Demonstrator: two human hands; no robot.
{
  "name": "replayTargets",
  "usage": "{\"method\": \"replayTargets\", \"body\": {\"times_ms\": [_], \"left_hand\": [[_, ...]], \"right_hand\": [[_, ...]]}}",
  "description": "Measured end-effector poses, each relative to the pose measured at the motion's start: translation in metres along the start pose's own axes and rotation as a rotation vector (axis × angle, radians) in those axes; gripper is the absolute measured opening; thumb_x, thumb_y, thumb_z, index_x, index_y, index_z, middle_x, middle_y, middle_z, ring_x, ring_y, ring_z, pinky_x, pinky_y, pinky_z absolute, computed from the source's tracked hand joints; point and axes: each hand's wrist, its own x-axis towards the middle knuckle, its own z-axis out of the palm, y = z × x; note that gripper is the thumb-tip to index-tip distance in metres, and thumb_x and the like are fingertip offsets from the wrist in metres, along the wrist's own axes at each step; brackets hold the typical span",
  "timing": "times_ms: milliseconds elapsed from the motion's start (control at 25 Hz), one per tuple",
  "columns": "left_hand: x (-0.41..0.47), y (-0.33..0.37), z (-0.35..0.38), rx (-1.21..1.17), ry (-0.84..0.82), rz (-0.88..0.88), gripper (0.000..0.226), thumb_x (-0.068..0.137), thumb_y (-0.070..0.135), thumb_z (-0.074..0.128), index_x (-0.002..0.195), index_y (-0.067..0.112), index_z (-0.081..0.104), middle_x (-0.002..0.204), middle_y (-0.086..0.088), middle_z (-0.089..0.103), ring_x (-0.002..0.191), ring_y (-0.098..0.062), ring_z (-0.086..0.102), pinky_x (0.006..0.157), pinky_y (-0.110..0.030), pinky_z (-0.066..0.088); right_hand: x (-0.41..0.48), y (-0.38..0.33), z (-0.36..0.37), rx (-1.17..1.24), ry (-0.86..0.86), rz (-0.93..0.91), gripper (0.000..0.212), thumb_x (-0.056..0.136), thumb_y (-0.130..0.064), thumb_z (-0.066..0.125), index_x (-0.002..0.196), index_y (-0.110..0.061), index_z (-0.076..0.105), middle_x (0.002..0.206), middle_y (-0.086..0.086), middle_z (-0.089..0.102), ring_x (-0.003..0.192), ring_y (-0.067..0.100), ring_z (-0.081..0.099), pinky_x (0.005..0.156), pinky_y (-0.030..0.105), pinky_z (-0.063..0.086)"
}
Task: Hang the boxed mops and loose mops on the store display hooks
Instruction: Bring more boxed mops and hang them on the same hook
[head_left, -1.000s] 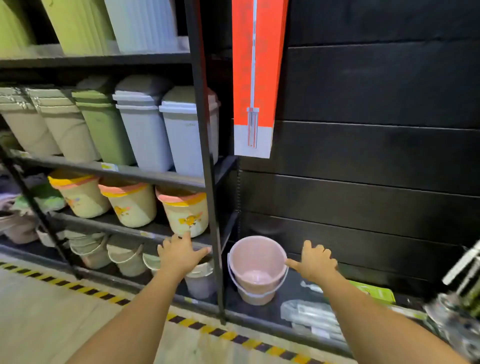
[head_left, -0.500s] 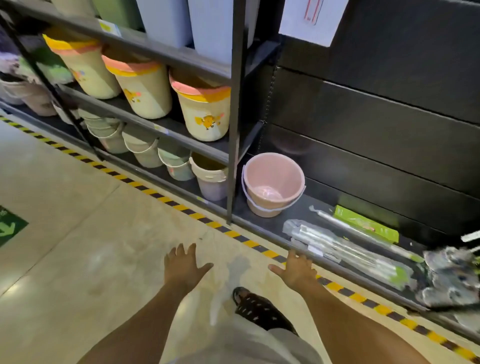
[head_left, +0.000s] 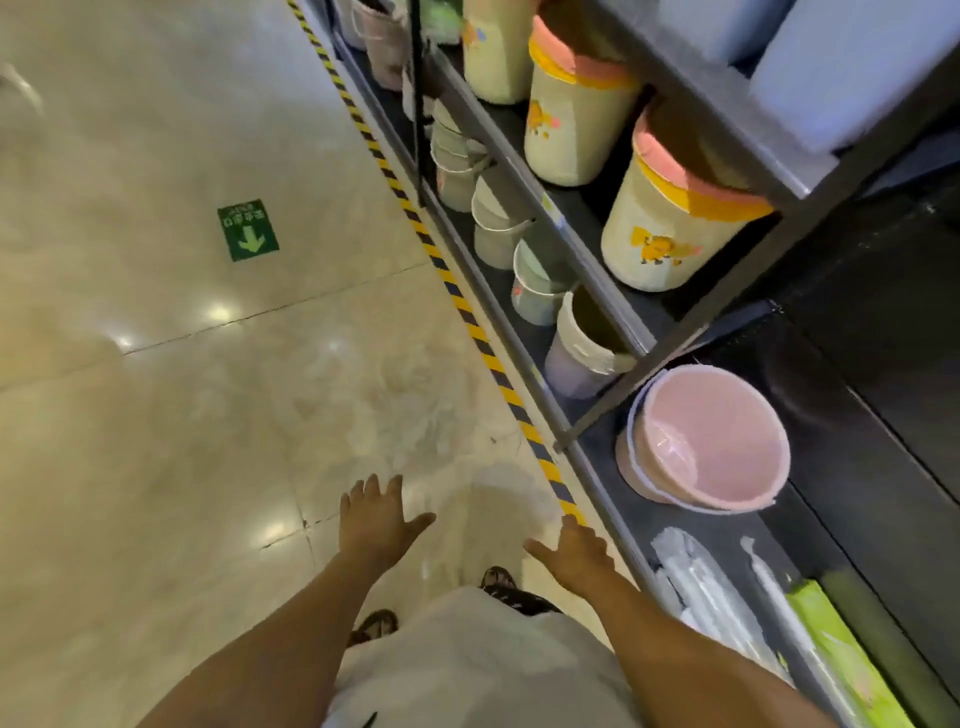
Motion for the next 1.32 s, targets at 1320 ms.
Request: {"method": "replayTargets", "body": {"times_ms": [1320], "left_hand": [[-0.286,-0.369,0.127,-0.831,0.111,-1.311,0.081,0.091,0.068,0.041,0.153,0.019,0.022,0.159,-0.02,0.02,0.147,-0.037,0.017,0.12,-0.048,0.014]], "right_hand": [[-0.177,-0.416,0.302,-1.08,-0.302,-1.057,0.077,0.093,-0.06,0.045,0.147,-0.009,0.025,0.14,0.016,0.043,0.13,0.032,0.041,0.104,0.041,0.041]]}}
